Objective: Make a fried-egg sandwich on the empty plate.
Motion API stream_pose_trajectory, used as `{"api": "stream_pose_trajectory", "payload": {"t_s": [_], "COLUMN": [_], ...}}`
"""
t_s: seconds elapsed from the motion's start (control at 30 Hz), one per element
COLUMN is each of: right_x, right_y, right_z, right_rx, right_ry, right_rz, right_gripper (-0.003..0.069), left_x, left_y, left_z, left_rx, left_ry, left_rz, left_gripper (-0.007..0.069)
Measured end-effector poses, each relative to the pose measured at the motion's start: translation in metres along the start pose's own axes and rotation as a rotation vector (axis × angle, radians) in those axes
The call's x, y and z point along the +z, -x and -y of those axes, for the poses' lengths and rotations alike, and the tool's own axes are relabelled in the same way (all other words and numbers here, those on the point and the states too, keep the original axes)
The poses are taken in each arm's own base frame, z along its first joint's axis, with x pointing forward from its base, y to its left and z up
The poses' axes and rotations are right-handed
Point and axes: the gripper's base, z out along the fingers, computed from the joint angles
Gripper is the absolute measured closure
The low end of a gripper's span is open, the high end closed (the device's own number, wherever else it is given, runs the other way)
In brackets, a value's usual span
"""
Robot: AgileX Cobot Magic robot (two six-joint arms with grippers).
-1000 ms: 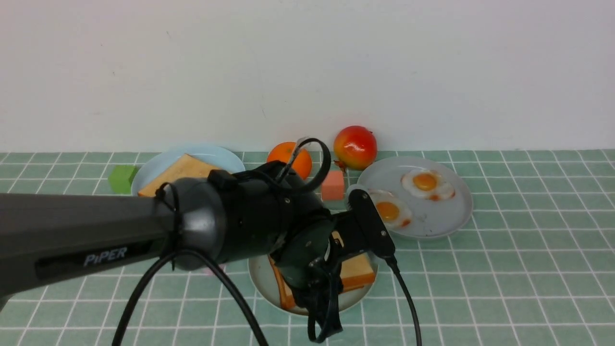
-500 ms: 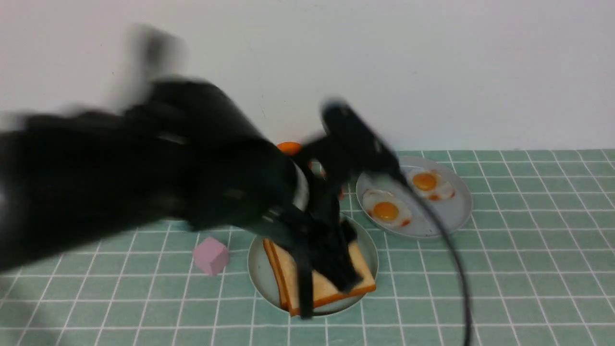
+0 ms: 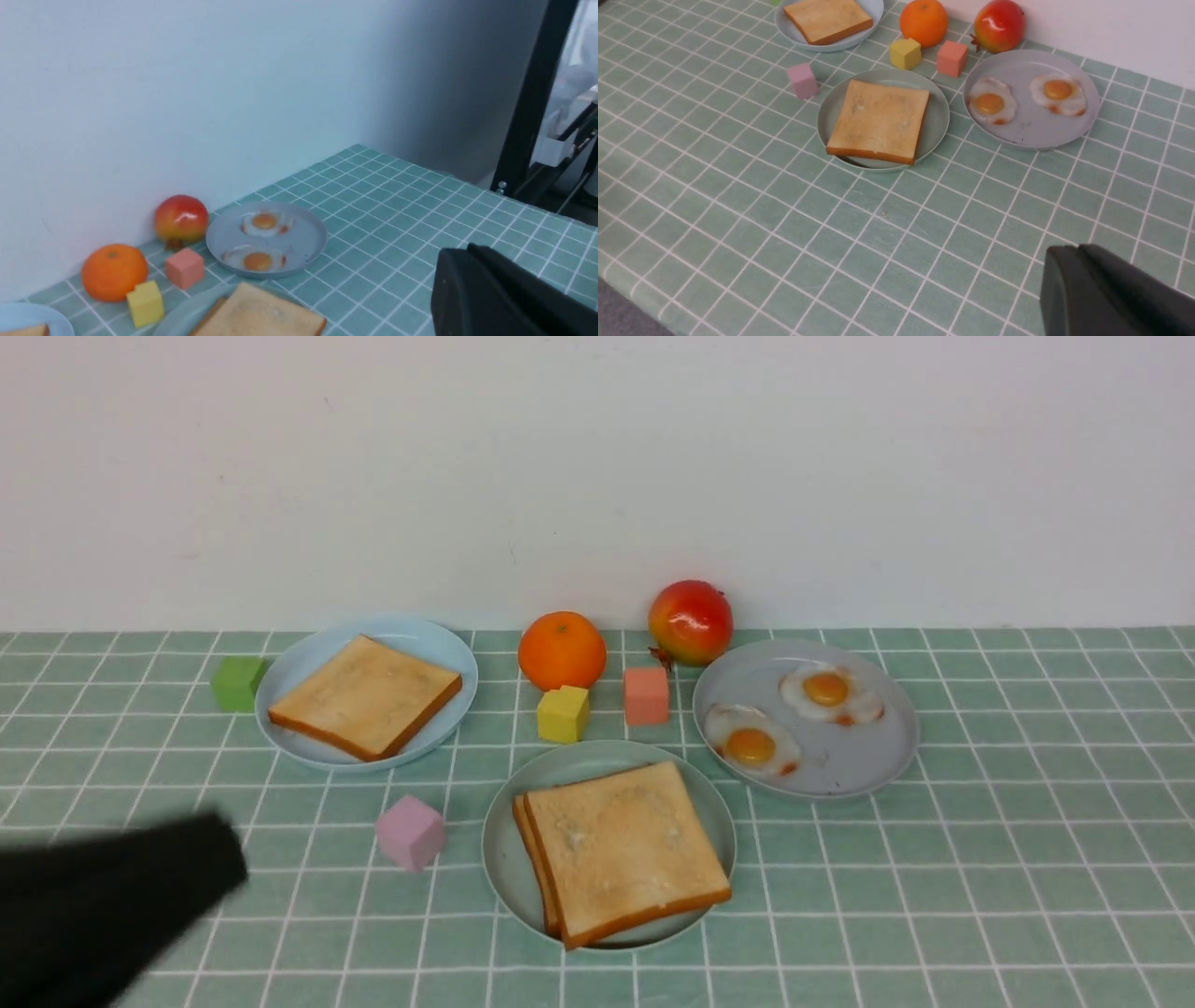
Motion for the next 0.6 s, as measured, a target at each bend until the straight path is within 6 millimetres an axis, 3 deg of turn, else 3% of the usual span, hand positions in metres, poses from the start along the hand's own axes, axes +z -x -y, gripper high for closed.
{"api": "stream_pose_trajectory", "payload": {"t_s": [0.07, 0.23, 0.6], "right_x": [0.005, 0.011, 0.013], "right_y": [-0.001, -0.002, -0.003], "right_z": [-0.001, -0.002, -0.002], "right_rx": [0.008, 0.086, 0.1], "right_ry": [0.003, 0.014, 0.015], "right_rz": [0.004, 0.018, 0.007], "right_gripper": [0.0627, 0.0627, 0.0619], "left_x": [-0.004, -0.005, -0.005], "left_y": [-0.02, -0.042, -0.049], "left_z": [0.0, -0.001, -0.002], "left_rx": [-0.013, -0.018, -0.018], "left_ry": [-0.006, -0.011, -0.003], "left_rz": [0.0, -0.015, -0.062], "left_gripper": [0.0638, 0.0638, 0.0638]}}
